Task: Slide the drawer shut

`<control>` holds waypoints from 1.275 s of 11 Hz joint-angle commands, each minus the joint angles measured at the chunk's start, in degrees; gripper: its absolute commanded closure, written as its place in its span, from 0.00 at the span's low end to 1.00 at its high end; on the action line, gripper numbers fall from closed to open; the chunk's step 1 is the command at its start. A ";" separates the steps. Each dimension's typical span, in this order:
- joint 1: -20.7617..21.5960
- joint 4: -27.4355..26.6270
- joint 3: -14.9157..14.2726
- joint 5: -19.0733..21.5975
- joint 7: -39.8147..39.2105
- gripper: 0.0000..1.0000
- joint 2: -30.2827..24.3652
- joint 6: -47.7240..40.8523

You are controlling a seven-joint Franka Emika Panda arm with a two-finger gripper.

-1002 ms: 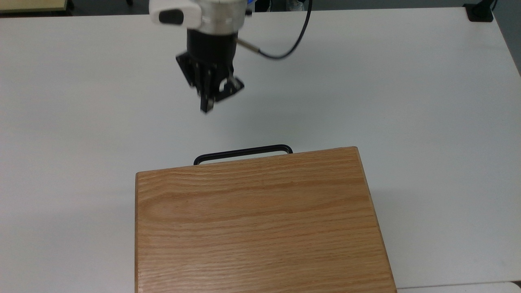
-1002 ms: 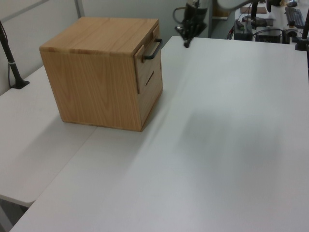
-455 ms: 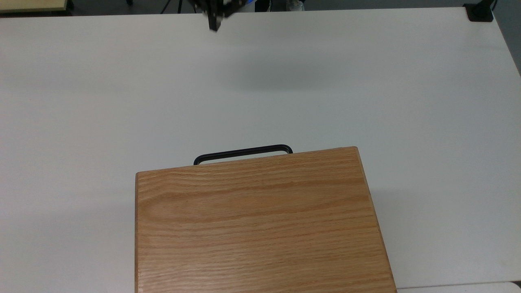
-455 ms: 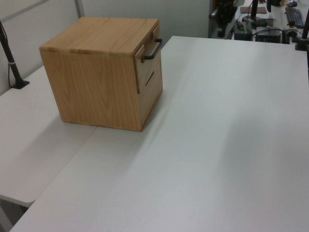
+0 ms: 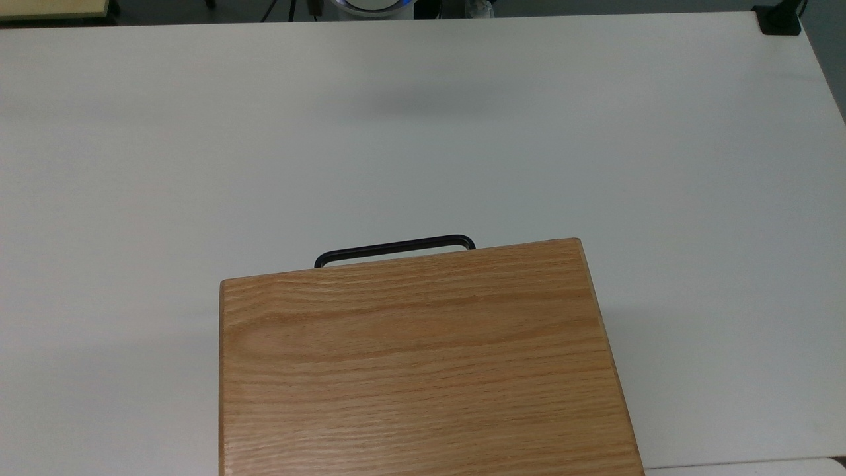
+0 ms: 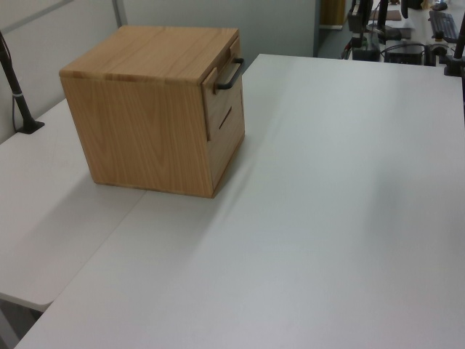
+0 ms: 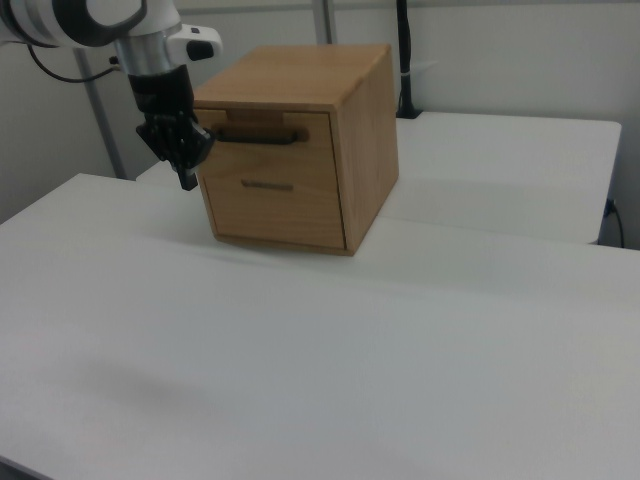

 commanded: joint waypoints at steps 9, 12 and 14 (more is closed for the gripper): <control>-0.16 -1.24 -0.23 0.43 -0.68 0.00 -0.54 6.36; -0.08 -1.33 -0.67 0.78 -0.16 0.00 -0.36 6.44; -0.08 -1.24 -0.67 0.95 -0.16 0.00 -0.28 6.44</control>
